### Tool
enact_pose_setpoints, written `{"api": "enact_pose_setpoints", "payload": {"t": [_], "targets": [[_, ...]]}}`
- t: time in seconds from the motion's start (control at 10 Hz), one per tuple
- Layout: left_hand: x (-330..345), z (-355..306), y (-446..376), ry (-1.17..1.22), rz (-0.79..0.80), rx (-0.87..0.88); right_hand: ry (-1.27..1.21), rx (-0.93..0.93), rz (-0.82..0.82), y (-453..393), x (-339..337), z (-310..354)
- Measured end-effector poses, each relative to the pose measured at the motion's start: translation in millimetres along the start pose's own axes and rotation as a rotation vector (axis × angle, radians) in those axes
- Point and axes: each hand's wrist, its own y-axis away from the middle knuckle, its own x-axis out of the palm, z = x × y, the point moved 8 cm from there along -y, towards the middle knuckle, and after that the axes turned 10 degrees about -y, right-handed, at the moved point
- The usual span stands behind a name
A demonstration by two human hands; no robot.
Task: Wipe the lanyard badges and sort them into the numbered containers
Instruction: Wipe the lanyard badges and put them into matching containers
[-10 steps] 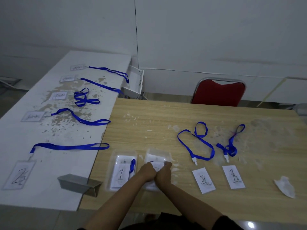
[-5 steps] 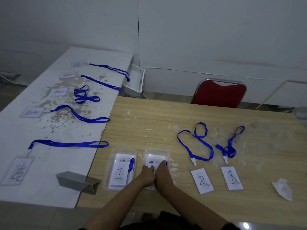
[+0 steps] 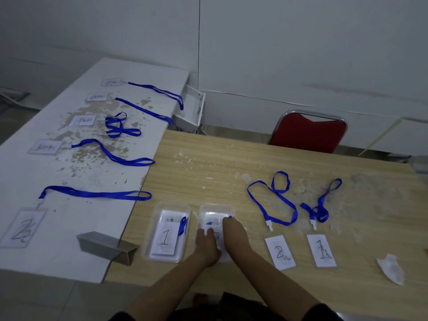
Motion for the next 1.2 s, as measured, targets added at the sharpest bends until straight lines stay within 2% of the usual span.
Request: {"api": "enact_pose_setpoints", "payload": {"t": [0.1,0.2,0.3,0.4,0.9,1.0,1.2], "targets": [[5,-4,-4,-0.122,-0.008,0.061,0.120,-0.093,-0.019,-7,-11,-1],[-1,-5,-3,-0.093,-0.126,0.054,0.123,-0.205,-0.081,-7,-17,2],[-3,-4,-1,-0.006,-0.083,0.000,0.259,-0.278,-0.132,-8,-23,4],[-4,-1,2,0.065,-0.066,-0.039,0.250,-0.237,-0.116,-17,-26,-3],[4,-3,-2,0.070,-0.040,-0.063,-0.051,-0.093,0.207,-41,-19,-7],[4,-6,-1,0.116,-0.081,-0.085,-0.150,-0.101,0.092,-40,-27,-6],[2,-8,-3,0.136,-0.133,-0.128,-0.118,-0.126,-0.040,-35,-32,-2]]}}
